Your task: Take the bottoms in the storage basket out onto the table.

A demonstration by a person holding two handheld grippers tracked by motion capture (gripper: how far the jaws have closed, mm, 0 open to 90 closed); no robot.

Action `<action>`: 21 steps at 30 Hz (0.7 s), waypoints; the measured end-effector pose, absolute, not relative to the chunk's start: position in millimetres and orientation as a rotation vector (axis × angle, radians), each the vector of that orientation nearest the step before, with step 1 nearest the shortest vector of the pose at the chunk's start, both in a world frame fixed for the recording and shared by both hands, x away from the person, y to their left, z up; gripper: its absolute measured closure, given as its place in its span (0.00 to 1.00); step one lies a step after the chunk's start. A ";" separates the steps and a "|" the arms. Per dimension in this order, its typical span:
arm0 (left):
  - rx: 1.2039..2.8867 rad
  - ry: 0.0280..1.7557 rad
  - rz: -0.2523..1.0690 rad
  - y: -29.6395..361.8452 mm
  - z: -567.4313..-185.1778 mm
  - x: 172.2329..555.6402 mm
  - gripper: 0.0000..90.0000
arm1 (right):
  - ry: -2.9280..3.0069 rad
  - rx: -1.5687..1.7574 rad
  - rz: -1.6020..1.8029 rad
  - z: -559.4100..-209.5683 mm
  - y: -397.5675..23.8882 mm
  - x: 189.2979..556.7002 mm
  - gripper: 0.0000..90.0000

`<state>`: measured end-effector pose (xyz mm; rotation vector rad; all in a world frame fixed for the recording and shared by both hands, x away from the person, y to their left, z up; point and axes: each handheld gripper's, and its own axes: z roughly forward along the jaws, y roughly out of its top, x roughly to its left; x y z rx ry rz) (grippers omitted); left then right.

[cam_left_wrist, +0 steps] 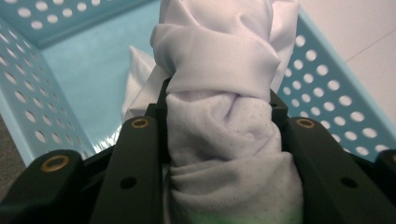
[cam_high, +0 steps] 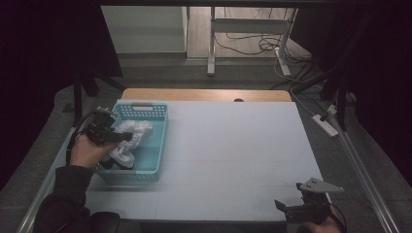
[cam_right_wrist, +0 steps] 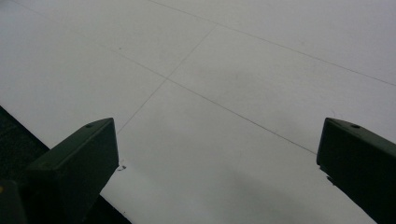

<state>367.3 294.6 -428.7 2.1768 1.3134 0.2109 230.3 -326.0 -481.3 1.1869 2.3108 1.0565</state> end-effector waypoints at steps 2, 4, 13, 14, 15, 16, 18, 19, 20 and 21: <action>2.177 1.304 0.220 293.1 -424.3 367.8 0.69 | 2.311 1.187 1.056 -481.3 -325.9 230.3 0.00; 2.171 1.296 0.224 291.3 -420.2 368.5 0.69 | 2.311 1.187 1.056 -481.3 -325.9 230.3 0.00; 2.160 1.260 0.247 283.9 -401.8 372.1 0.69 | 2.311 1.188 1.057 -481.3 -326.0 230.3 0.00; 2.158 1.255 0.250 282.8 -399.9 372.4 0.69 | 2.311 1.188 1.057 -481.3 -326.0 230.3 0.00; 2.160 1.250 0.251 281.7 -397.8 372.7 0.69 | 2.311 1.188 1.057 -481.3 -326.0 230.4 0.00; 2.160 1.245 0.255 280.2 -395.3 372.8 0.69 | 2.311 1.188 1.057 -481.3 -326.1 230.4 0.00; 2.164 1.235 0.256 278.3 -391.8 373.2 0.69 | 2.311 1.189 1.056 -481.2 -326.2 230.4 0.00; 2.166 1.231 0.256 277.0 -389.9 373.3 0.69 | 2.311 1.189 1.058 -481.3 -326.2 230.4 0.00; 2.166 1.227 0.260 275.6 -388.2 373.4 0.69 | 2.311 1.189 1.058 -481.3 -326.2 230.4 0.00; 2.167 1.223 0.262 274.3 -386.4 373.5 0.69 | 2.311 1.188 1.059 -481.3 -326.2 230.3 0.00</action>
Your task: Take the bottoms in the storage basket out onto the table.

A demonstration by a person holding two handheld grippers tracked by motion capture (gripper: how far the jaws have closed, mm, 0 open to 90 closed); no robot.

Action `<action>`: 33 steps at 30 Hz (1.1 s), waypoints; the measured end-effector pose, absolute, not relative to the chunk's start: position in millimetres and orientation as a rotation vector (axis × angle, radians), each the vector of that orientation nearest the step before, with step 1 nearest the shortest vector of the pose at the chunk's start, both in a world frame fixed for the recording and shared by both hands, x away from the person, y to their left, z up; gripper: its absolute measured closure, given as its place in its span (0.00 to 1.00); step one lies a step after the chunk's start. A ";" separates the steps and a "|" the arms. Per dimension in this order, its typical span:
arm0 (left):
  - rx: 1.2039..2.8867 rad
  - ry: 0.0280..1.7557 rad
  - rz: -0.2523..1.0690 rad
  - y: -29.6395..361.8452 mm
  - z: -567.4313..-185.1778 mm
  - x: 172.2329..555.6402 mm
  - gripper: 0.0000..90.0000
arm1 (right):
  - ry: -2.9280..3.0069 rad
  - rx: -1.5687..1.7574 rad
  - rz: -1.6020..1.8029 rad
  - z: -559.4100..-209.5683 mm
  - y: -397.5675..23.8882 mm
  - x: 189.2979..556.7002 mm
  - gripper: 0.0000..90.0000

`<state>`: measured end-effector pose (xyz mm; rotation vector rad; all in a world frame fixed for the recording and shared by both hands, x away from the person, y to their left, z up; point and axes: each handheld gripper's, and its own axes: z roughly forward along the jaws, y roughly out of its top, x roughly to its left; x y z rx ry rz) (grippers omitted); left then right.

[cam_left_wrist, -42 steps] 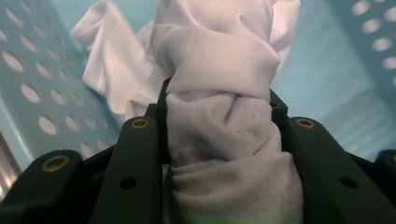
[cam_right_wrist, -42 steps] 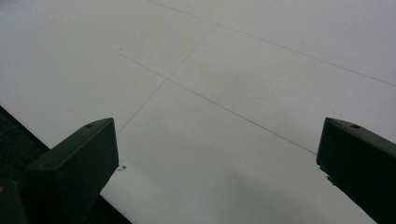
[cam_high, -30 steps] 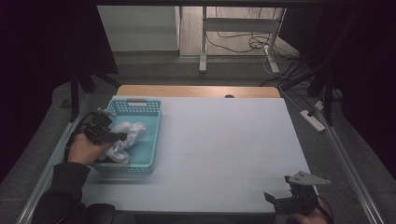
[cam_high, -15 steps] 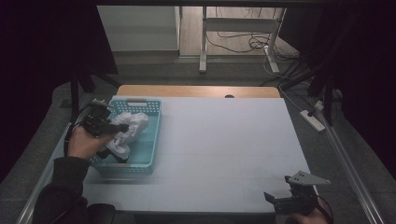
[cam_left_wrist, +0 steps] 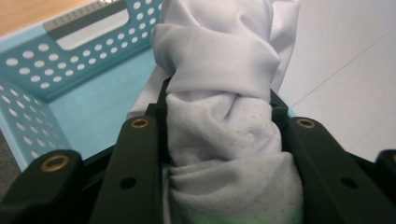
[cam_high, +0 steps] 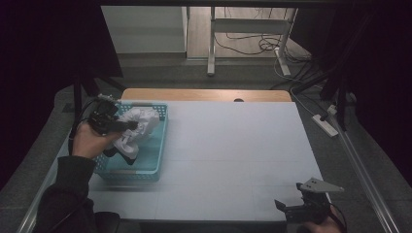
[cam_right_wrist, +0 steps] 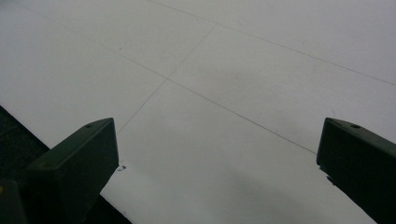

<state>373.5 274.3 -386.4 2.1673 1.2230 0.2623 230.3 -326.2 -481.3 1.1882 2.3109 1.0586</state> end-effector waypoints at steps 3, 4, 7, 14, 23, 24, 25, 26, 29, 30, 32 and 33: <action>2.167 1.206 0.266 270.9 -380.2 373.7 0.69 | 2.311 1.188 1.059 -481.3 -326.2 230.3 0.00; 2.167 1.202 0.268 270.1 -378.8 373.7 0.69 | 2.311 1.188 1.061 -481.3 -326.3 230.4 0.00; 2.169 1.186 0.274 267.0 -372.9 374.1 0.69 | 2.311 1.189 1.061 -481.3 -326.2 230.4 0.00; 2.163 1.149 0.273 257.9 -361.4 375.3 0.69 | 2.310 1.188 1.060 -481.3 -326.4 230.3 0.00; 2.174 1.103 0.274 243.2 -351.2 378.2 0.69 | 2.307 1.191 1.063 -481.2 -326.6 230.2 0.00; 2.172 1.099 0.274 241.5 -350.4 378.4 0.69 | 2.307 1.192 1.063 -481.2 -326.7 230.2 0.00; 2.173 1.094 0.275 239.9 -349.5 378.7 0.69 | 2.307 1.193 1.063 -481.2 -326.7 230.2 0.00; 2.173 1.090 0.274 238.3 -348.8 379.0 0.69 | 2.307 1.193 1.064 -481.2 -326.7 230.2 0.00; 2.176 1.077 0.273 233.7 -347.0 379.8 0.69 | 2.307 1.192 1.064 -481.2 -326.7 230.2 0.00; 2.178 1.071 0.271 232.1 -346.4 380.1 0.69 | 2.307 1.192 1.064 -481.2 -326.7 230.2 0.00; 2.177 1.064 0.273 229.0 -345.4 380.7 0.69 | 2.307 1.192 1.064 -481.2 -326.7 230.2 0.00; 2.175 1.059 0.273 227.0 -344.9 381.0 0.69 | 2.307 1.193 1.065 -481.2 -326.7 230.1 0.00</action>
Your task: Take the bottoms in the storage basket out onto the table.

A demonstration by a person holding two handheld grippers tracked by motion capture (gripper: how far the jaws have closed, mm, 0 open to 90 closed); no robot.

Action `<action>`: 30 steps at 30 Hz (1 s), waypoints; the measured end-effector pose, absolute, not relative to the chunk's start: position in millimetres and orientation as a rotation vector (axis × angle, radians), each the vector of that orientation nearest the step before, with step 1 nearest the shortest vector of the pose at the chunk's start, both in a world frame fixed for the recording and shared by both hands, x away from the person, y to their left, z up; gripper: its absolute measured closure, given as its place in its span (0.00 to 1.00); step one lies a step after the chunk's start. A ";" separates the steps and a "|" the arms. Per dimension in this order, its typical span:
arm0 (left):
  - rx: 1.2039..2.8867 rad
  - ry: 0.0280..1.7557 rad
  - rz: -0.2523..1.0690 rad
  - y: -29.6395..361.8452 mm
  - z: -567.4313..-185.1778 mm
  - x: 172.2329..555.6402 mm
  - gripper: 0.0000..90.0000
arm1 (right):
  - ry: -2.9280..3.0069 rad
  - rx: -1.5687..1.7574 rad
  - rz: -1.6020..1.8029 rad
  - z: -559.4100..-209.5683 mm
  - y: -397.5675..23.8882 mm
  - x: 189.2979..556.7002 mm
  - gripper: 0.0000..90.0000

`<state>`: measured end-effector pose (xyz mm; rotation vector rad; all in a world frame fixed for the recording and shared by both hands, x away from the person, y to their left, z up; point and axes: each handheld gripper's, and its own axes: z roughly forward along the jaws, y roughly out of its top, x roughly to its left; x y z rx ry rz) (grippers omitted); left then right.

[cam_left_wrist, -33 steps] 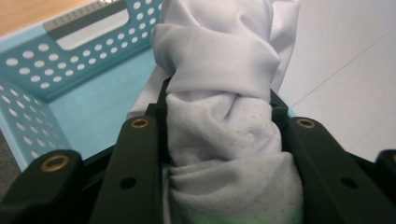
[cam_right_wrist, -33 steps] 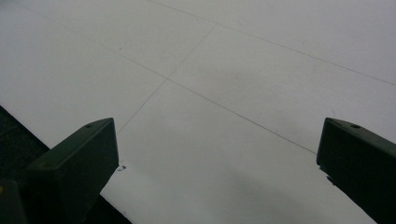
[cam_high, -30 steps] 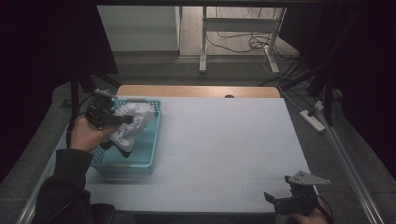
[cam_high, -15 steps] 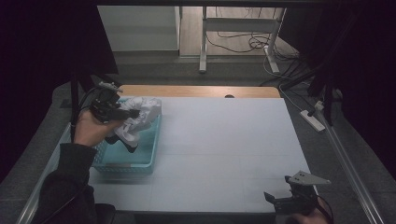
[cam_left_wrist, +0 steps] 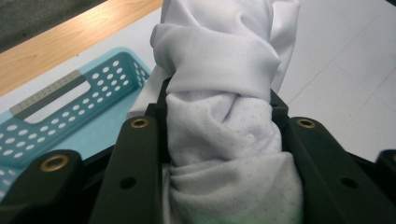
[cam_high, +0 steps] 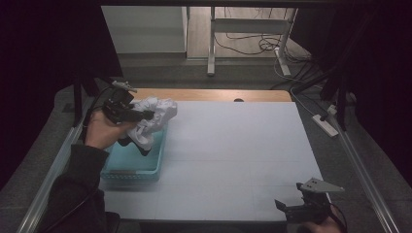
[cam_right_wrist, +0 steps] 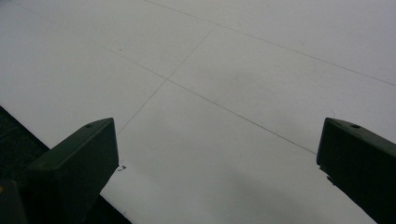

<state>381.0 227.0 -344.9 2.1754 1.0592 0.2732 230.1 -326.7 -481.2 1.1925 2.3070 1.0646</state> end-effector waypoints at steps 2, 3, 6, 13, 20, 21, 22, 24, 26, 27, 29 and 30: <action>2.177 1.051 0.273 224.7 -344.1 381.8 0.69 | 2.307 1.193 1.065 -481.1 -326.8 230.1 0.00; 2.177 1.049 0.271 223.0 -343.5 382.1 0.69 | 2.307 1.193 1.065 -481.2 -326.8 230.1 0.00; 2.178 1.036 0.269 218.3 -341.8 383.0 0.69 | 2.307 1.192 1.064 -481.2 -326.7 230.1 0.00; 2.180 1.002 0.265 205.3 -340.2 385.8 0.69 | 2.308 1.191 1.066 -481.2 -326.8 230.0 0.00; 2.187 0.976 0.260 193.5 -339.9 389.0 0.69 | 2.308 1.190 1.067 -481.2 -326.9 230.0 0.00; 2.186 0.972 0.260 191.9 -339.9 389.3 0.69 | 2.308 1.190 1.066 -481.1 -326.8 230.0 0.00; 2.190 0.965 0.260 189.9 -339.8 389.8 0.69 | 2.308 1.190 1.066 -481.2 -326.8 230.0 0.00; 2.191 0.958 0.258 186.5 -339.7 390.4 0.69 | 2.308 1.190 1.066 -481.2 -326.8 230.0 0.00; 2.191 0.952 0.256 183.4 -339.7 390.9 0.69 | 2.307 1.190 1.065 -481.2 -326.7 229.9 0.00; 2.193 0.947 0.257 181.8 -339.6 391.2 0.69 | 2.308 1.189 1.065 -481.2 -326.7 229.9 0.00; 2.195 0.939 0.258 178.3 -339.6 391.9 0.69 | 2.307 1.190 1.066 -481.2 -326.7 229.9 0.00; 2.193 0.935 0.256 176.1 -339.7 392.3 0.69 | 2.308 1.190 1.067 -481.2 -326.8 229.9 0.00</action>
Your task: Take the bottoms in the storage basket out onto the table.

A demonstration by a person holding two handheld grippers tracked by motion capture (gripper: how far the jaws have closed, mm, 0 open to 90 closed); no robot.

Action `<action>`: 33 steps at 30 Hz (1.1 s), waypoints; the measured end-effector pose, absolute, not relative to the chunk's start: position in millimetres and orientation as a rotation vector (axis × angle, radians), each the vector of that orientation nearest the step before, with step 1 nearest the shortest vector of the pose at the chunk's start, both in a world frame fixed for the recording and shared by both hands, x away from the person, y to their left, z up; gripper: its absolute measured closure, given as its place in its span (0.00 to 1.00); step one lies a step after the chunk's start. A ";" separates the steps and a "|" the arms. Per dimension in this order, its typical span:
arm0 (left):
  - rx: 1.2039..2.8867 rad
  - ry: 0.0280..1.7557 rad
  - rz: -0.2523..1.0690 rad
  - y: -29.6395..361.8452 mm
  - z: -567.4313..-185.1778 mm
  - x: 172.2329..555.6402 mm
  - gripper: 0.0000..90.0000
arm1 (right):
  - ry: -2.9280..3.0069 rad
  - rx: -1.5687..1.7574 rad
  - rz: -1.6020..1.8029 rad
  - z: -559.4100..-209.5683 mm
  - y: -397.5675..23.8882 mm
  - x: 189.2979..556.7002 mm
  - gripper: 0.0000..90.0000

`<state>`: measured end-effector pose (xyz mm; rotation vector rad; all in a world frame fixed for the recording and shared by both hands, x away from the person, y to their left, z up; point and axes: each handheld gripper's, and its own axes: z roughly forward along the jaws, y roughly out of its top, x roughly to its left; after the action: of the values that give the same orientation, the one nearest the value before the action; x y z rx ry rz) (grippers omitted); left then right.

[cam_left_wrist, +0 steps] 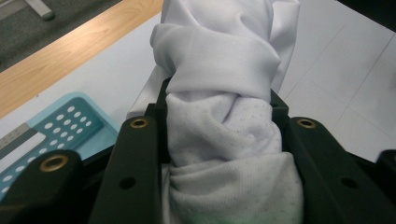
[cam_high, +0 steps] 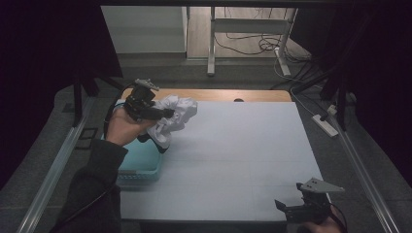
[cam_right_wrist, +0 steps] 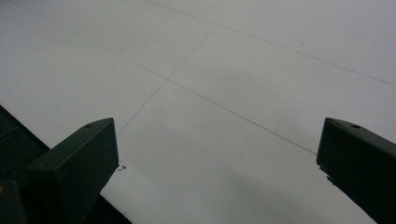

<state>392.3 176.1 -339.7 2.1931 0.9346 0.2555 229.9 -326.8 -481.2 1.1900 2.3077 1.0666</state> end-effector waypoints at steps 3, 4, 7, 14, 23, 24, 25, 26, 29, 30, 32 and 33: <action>2.197 0.921 0.252 170.9 -340.2 393.8 0.69 | 2.307 1.193 1.069 -481.2 -327.0 230.0 0.00; 2.196 0.919 0.250 168.6 -340.5 394.3 0.69 | 2.307 1.193 1.069 -481.2 -327.1 230.0 0.00; 2.203 0.906 0.250 162.2 -341.6 396.3 0.68 | 2.307 1.193 1.070 -481.2 -327.2 230.1 0.00; 2.208 0.877 0.242 146.6 -343.5 401.1 0.68 | 2.306 1.196 1.077 -481.3 -327.6 230.2 0.00; 2.207 0.843 0.228 129.7 -346.9 405.0 0.68 | 2.306 1.197 1.080 -481.3 -328.0 230.4 0.00; 2.207 0.840 0.224 127.1 -348.1 405.5 0.68 | 2.305 1.198 1.081 -481.3 -328.0 230.3 0.00; 2.208 0.837 0.222 125.8 -348.8 405.9 0.68 | 2.305 1.199 1.081 -481.3 -328.0 230.3 0.00; 2.210 0.835 0.219 123.8 -350.0 406.5 0.68 | 2.305 1.199 1.081 -481.3 -328.1 230.3 0.00; 2.215 0.832 0.212 117.7 -354.0 408.3 0.68 | 2.305 1.199 1.082 -481.3 -328.1 230.3 0.00; 2.217 0.830 0.212 116.0 -355.4 409.0 0.68 | 2.305 1.199 1.082 -481.3 -328.1 230.3 0.00; 2.221 0.827 0.208 112.7 -357.9 410.4 0.68 | 2.306 1.198 1.082 -481.3 -328.1 230.3 0.00; 2.221 0.824 0.205 110.5 -359.6 411.2 0.68 | 2.306 1.198 1.082 -481.3 -328.1 230.3 0.00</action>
<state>411.2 110.5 -359.6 2.2212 0.8242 0.2051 230.3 -328.1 -481.3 1.1981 2.3059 1.0824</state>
